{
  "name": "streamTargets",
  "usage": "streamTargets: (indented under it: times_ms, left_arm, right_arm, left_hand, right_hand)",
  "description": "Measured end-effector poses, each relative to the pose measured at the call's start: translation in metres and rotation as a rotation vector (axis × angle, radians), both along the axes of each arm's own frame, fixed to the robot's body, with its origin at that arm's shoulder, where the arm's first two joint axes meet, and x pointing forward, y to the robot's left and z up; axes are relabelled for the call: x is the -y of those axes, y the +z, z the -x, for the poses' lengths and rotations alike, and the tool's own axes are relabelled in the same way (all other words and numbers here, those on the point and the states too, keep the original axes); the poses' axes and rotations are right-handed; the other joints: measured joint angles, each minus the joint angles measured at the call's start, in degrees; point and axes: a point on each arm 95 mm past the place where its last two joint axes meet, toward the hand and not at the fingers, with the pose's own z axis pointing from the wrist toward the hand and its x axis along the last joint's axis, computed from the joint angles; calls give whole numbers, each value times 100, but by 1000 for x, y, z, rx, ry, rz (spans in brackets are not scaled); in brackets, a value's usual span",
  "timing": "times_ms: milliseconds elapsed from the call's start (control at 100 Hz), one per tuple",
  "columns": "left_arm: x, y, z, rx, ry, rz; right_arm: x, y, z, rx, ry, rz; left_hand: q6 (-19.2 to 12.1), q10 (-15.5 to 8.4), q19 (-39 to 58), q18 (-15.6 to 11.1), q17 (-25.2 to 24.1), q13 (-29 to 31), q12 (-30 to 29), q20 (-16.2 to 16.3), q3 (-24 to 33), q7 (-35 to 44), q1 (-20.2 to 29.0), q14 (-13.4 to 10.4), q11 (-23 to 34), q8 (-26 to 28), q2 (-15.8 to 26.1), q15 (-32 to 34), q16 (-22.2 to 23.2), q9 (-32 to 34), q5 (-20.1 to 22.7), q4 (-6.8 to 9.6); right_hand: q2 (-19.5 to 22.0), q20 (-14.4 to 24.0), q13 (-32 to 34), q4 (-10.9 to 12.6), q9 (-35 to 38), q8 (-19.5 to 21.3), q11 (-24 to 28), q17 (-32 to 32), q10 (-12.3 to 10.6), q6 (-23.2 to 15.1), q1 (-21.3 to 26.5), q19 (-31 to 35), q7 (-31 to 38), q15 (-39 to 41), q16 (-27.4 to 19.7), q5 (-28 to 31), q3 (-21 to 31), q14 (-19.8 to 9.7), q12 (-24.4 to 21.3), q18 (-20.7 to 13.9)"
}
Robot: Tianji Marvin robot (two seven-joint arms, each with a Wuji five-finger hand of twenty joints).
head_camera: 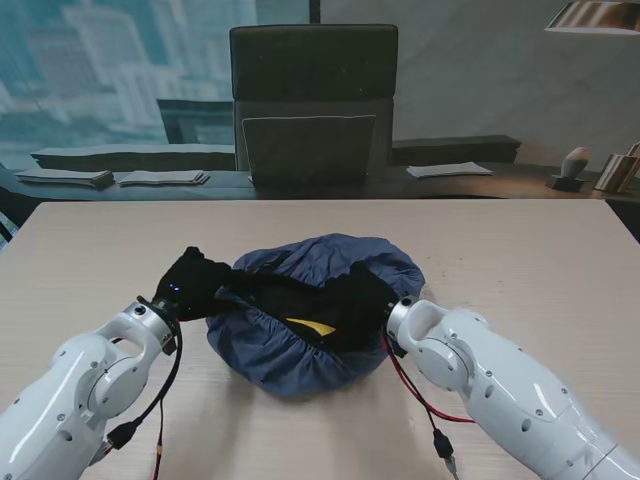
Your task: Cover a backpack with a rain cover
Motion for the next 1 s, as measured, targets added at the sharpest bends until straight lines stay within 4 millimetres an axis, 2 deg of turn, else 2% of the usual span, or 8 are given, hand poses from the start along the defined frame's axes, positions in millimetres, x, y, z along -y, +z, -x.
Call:
streamTargets:
  times_ms: [160, 250, 350, 420, 570, 740, 850, 1000]
  left_arm:
    - [0, -6, 0, -19, 0, 7]
    - [1, -9, -1, -27, -1, 8]
    - [1, -10, -1, -30, 0, 12]
    - [1, -10, -1, -30, 2, 25]
    - [2, -9, 0, -12, 1, 40]
    - [4, -5, 1, -3, -3, 55]
    - [6, -3, 1, 3, -9, 58]
    - [2, 1, 5, 21, -1, 56]
  right_arm:
    - [22, 11, 1, 46, -65, -83]
    - [35, 20, 2, 96, -90, -176]
    - [46, 29, 7, 63, -76, -250]
    - [51, 32, 11, 14, -42, -278]
    - [57, 29, 19, -46, 25, -93]
    - [50, 14, 22, -145, 44, -41]
    - [41, 4, 17, -52, 85, 192]
    - [41, 0, 8, -83, 65, 284]
  left_hand:
    - [90, 0, 0, 0, 50, 0, 0, 0, 69, 52, 0, 0, -12, -64, 0, -22, -33, 0, 0, 0]
    - [112, 0, 0, -2, 61, 0, 0, 0, 92, 54, 0, 0, -15, -117, 0, -29, -38, 0, 0, 0]
    - [148, 0, 0, -3, 62, 0, 0, 0, 132, 55, 0, 0, -16, -124, -1, -35, -39, 0, 0, 0]
    - [150, 0, 0, -9, 88, 0, 0, 0, 132, 55, 0, 0, -16, -136, -2, -115, -40, 0, 0, 0]
    - [200, 0, 0, -75, 130, 0, 0, 0, 191, 56, 0, 0, -17, -148, -5, -116, -43, 0, 0, 0]
    - [209, 0, 0, -79, 131, 0, 0, 0, 246, 57, 0, 0, -39, -183, -6, -121, -54, 0, 0, 0]
    - [209, 0, 0, -79, 132, 0, 0, 0, 246, 57, 0, 0, -42, -217, -6, -123, -55, 0, 0, 0]
    - [209, 0, 0, -84, 155, 0, 0, 0, 247, 57, -1, 0, -43, -219, -7, -124, -57, 0, 0, 0]
  right_hand:
    - [-73, 221, 2, -10, 0, 76, 67, -2, 1, -72, 707, -4, 403, -5, -5, 21, 17, -1, -66, 17]
    - [-115, 289, 3, 19, 62, 152, 69, -2, 1, -285, 1036, 4, 564, -6, -5, 244, 599, -1, -109, 44]
    - [-649, 290, 3, 6, 110, 293, 77, -2, 2, -584, 1388, 17, 779, -67, -63, 571, 1511, -1, -135, 52]
    - [-1010, 289, 1, -461, 110, 286, -175, -2, 0, -808, 1583, 5, 1092, -301, -184, 752, 1882, -1, -242, 52]
    - [-1217, 226, -287, -545, -69, 56, -655, -16, -145, -990, 1652, -309, 1131, -971, -476, 822, 2198, -68, -408, -7]
    - [-1673, 165, -633, -271, -625, 48, -1063, -46, -297, -1080, 1677, -780, 616, -1453, -687, 417, 2569, -155, -544, -130]
    - [-1838, 179, -692, -290, -759, 91, -1005, -51, -309, -1142, 1688, -939, 539, -1536, -757, 352, 2556, -210, -560, -173]
    - [-1842, 213, -692, -302, -759, 229, -1120, -62, -310, -1113, 1298, -1092, 577, -1592, -814, 462, 2263, -212, -596, -203]
